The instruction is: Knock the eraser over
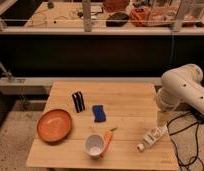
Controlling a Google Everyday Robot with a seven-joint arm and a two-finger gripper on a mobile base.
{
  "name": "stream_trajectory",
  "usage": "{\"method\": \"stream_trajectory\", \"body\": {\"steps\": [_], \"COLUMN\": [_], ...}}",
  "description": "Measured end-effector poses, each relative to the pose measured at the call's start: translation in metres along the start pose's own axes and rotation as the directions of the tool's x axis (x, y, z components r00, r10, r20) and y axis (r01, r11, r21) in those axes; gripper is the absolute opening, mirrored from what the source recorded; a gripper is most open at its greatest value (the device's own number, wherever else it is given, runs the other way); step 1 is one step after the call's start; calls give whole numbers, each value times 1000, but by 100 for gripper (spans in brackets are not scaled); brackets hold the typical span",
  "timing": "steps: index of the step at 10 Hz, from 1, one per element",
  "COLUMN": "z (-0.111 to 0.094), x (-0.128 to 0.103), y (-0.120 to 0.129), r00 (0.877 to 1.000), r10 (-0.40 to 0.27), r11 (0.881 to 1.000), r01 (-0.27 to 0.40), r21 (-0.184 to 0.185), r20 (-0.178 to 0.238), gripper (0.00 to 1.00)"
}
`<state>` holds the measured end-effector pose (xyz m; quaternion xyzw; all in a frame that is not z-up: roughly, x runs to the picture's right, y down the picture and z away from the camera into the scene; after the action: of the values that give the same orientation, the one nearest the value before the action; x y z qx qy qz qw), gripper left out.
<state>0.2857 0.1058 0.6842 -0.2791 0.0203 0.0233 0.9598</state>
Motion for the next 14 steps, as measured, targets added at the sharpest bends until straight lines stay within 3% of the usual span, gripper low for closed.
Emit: {"method": "stream_trajectory", "body": {"steps": [10, 12, 14], "z": [0, -8, -17], "x": [0, -12, -42], "y": [0, -3, -4], "r00": [1000, 1000, 998], "r10": [-1, -28, -63], "r11": [1000, 1000, 998], "r01": [1, 28, 63], "r21": [0, 8, 7], "r20": [0, -4, -5], "gripper": [77, 60, 39]}}
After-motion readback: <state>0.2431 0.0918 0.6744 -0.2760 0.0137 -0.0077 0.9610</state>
